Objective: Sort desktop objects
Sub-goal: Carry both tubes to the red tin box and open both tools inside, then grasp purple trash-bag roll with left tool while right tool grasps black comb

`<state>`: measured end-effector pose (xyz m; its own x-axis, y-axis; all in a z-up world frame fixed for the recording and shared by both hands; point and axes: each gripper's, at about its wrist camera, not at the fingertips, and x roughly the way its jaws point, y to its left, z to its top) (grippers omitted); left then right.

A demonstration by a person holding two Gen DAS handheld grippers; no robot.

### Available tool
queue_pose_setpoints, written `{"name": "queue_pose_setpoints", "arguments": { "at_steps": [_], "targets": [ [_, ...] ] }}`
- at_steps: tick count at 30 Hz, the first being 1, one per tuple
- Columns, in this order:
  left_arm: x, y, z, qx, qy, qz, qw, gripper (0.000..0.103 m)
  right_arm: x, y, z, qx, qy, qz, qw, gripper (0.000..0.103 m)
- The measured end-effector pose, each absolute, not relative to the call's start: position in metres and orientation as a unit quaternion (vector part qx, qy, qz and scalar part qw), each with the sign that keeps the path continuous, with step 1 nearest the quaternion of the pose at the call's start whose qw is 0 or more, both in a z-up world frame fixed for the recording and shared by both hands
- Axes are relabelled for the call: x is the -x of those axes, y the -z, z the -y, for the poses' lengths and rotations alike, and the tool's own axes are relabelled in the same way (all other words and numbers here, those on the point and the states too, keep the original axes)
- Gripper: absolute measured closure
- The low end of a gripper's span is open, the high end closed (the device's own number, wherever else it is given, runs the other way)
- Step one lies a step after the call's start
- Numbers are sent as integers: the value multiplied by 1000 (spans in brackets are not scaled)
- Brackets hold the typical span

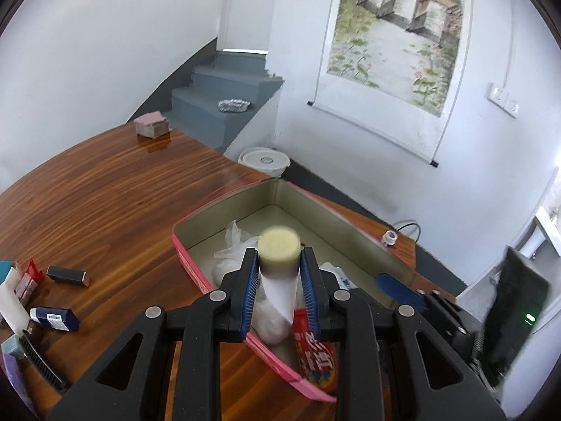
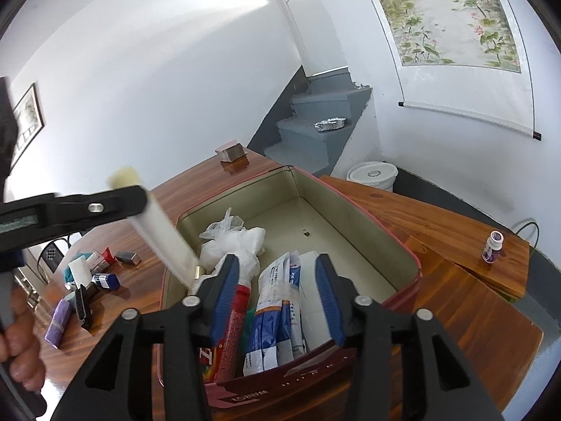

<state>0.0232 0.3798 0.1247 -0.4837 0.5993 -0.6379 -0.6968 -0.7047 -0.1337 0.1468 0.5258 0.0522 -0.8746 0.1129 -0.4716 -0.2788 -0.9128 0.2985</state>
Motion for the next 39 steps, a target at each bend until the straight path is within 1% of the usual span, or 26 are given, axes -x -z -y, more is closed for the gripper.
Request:
{"name": "queue_pose_setpoints", "arguments": {
  "at_steps": [3, 5, 8, 11, 15, 17, 20, 27, 33, 37, 39],
  "targets": [
    [-12, -117, -388, 348, -860, -74, 366, 75, -146, -53, -524, 222, -954, -177, 97, 43],
    [-5, -113, -391, 356, -860, -75, 358, 72, -147, -54, -524, 219, -955, -174, 95, 36],
    [5, -103, -392, 371, -859, -69, 347, 68, -147, -56, -524, 212, -958, -167, 95, 32],
    [6, -100, -391, 377, -858, -65, 343, 67, -148, -57, -526, 211, -959, -164, 94, 29],
    [-3, -101, -384, 369, -864, -79, 333, 66, -149, -60, -529, 212, -959, -163, 93, 28],
    [-6, -101, -377, 369, -867, -80, 325, 58, -153, -63, -528, 209, -960, -161, 91, 26],
    [-15, -103, -357, 364, -876, -72, 309, 48, -158, -69, -524, 202, -962, -160, 87, 24],
    [-37, -115, -288, 347, -898, -54, 263, 47, -181, -86, -492, 185, -969, -148, 72, 22],
    [-56, -118, -208, 334, -917, -36, 217, 46, -205, -100, -446, 175, -974, -138, 48, 20],
    [-64, -118, -155, 322, -928, -31, 186, 36, -213, -106, -412, 173, -975, -133, 35, 17],
    [-66, -118, -130, 318, -932, -31, 171, 36, -214, -105, -401, 177, -974, -135, 34, 16]
  ]
}}
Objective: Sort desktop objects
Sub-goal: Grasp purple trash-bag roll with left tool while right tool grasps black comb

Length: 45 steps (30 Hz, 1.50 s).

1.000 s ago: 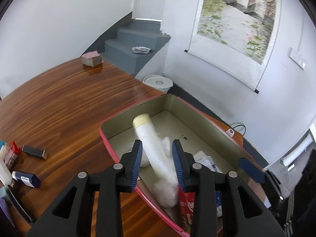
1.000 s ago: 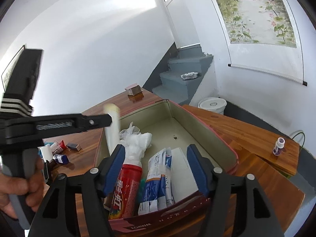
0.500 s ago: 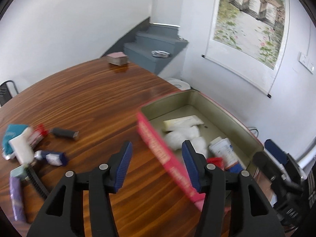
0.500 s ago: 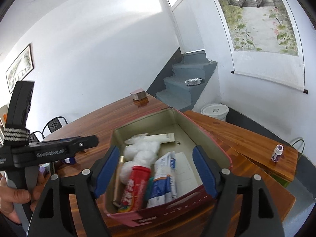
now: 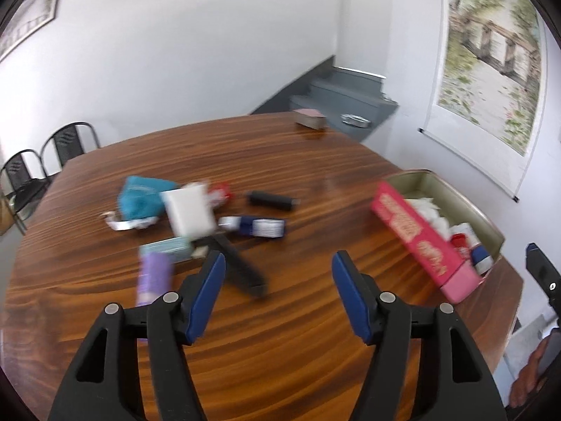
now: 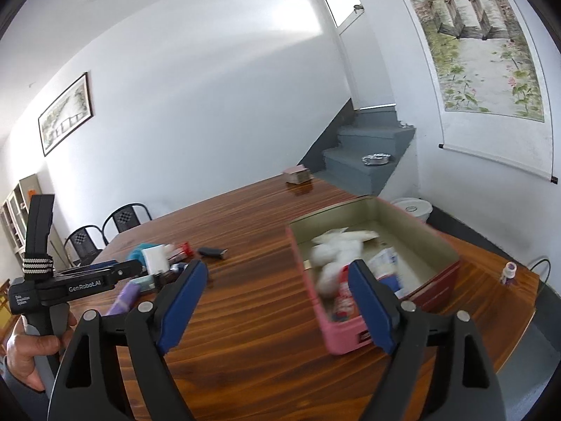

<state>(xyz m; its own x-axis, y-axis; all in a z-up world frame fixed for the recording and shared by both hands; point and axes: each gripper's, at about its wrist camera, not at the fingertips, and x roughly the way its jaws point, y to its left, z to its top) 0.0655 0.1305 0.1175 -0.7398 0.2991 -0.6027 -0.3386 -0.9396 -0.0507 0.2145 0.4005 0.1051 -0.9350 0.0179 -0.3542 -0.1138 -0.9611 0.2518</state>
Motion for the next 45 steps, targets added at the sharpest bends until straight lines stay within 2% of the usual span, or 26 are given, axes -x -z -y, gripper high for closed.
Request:
{"name": "queue_pose_setpoints", "arguments": {
  "at_steps": [10, 14, 20, 25, 31, 36, 37, 38, 39, 40, 45],
  "targets": [
    [-49, -94, -62, 334, -929, -69, 144, 36, -196, -116, -351, 204, -974, -91, 39, 15],
    [-36, -78, -44, 354, -918, -91, 152, 36, -160, -113, -328, 230, -968, -94, 24, 15],
    [-12, -58, -18, 394, -903, -74, 155, 36, -91, -93, -281, 285, -954, -93, -24, 15],
    [8, -43, -12, 424, -892, -58, 147, 36, -53, -71, -249, 316, -945, -69, -54, 15],
    [21, -34, -29, 435, -884, -48, 164, 36, -31, -55, -254, 336, -937, -76, -63, 15],
    [33, -22, -39, 433, -887, -39, 157, 36, -24, -54, -252, 335, -938, -25, -80, 15],
    [34, -21, -40, 432, -887, -41, 158, 44, -23, -53, -250, 332, -939, -11, -84, 15],
    [34, -18, -42, 433, -886, -43, 158, 61, -21, -52, -249, 331, -939, -3, -88, 15],
    [35, -18, -41, 435, -886, -43, 154, 66, -18, -49, -248, 335, -937, 1, -96, 15],
    [36, -17, -40, 435, -886, -36, 158, 69, -14, -46, -247, 339, -935, 2, -102, 15],
    [32, -17, -36, 424, -891, -40, 154, 70, -1, -33, -236, 363, -922, 15, -132, 15]
  ]
}}
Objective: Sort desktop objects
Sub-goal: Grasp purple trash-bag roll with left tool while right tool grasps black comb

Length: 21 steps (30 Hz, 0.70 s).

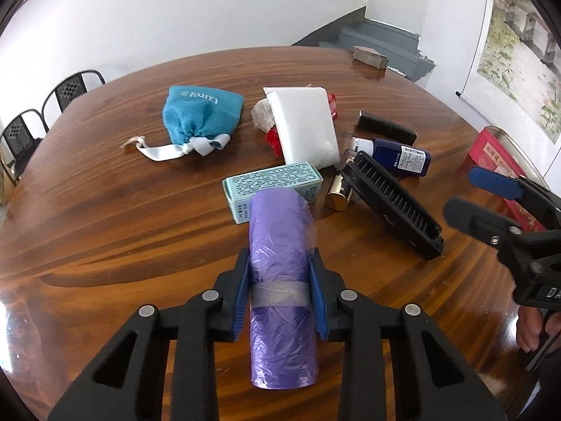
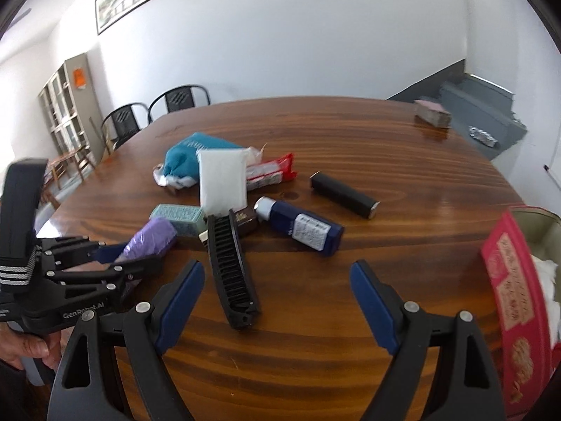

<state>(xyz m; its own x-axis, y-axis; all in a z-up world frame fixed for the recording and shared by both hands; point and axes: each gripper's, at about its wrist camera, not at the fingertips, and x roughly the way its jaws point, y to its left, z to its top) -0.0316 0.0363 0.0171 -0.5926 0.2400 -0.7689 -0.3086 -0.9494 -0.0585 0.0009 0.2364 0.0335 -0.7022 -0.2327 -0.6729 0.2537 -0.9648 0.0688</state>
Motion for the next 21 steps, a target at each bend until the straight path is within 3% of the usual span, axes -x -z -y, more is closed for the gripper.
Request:
{"name": "queue_pose_setpoints", "arguments": {
  "at_steps": [6, 10, 15, 17, 19, 21],
  "targets": [
    [25, -32, -28, 406, -900, -28, 158, 70, 10, -25, -218, -382, 910, -39, 153, 16],
    [21, -40, -19, 394, -906, -16, 153, 70, 21, -16, -206, -404, 899, -49, 162, 38],
    [22, -39, -15, 396, -907, -8, 146, 70, 37, -6, -198, -427, 887, -47, 168, 55],
    [21, -39, -14, 396, -907, -7, 146, 70, 39, -7, -198, -427, 888, -45, 163, 67],
    [19, -40, -14, 395, -907, -6, 146, 70, 37, -6, -200, -428, 888, -41, 162, 74],
    [19, -40, -14, 394, -907, -7, 147, 70, 34, -6, -201, -428, 888, -39, 161, 74]
  ]
}}
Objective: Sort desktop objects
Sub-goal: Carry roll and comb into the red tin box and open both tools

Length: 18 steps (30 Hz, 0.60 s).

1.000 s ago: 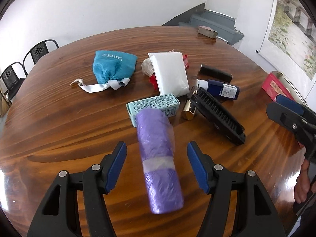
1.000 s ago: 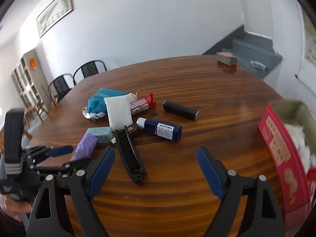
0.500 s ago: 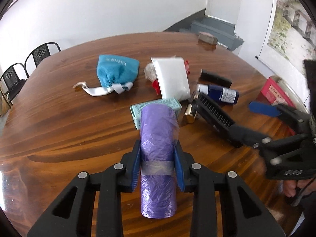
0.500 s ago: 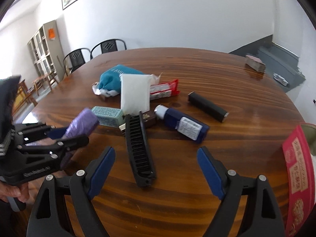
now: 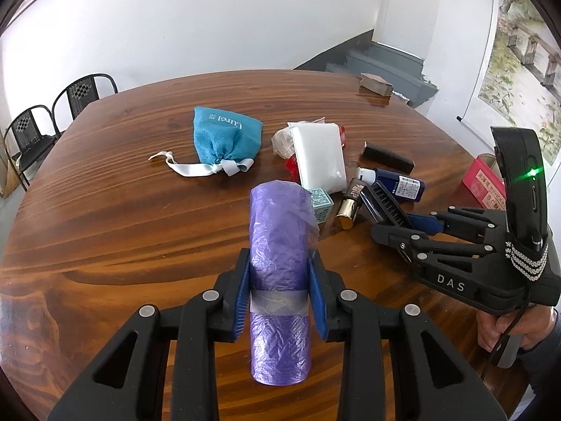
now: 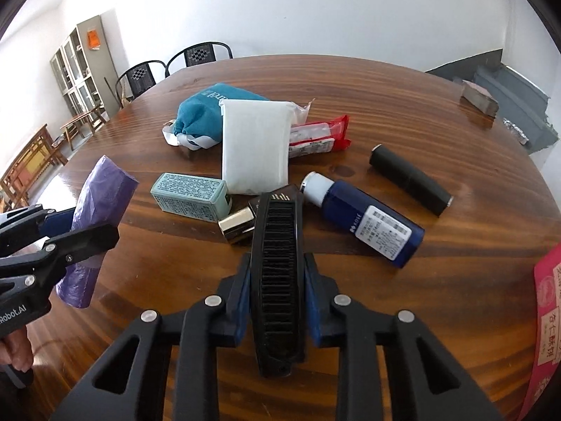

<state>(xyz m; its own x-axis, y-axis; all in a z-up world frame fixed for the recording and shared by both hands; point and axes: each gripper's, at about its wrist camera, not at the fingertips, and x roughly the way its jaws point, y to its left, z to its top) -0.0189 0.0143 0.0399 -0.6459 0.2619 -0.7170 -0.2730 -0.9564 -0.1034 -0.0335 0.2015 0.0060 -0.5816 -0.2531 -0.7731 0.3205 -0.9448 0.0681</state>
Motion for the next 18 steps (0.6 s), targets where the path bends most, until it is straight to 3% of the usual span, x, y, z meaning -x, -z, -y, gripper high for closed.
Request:
{"name": "queue_pose_setpoints", "arguments": {
  "at_steps": [18],
  "targets": [
    [4, -52, -52, 383, -907, 1, 175, 70, -22, -43, -264, -362, 923, 43, 121, 74]
  ]
}}
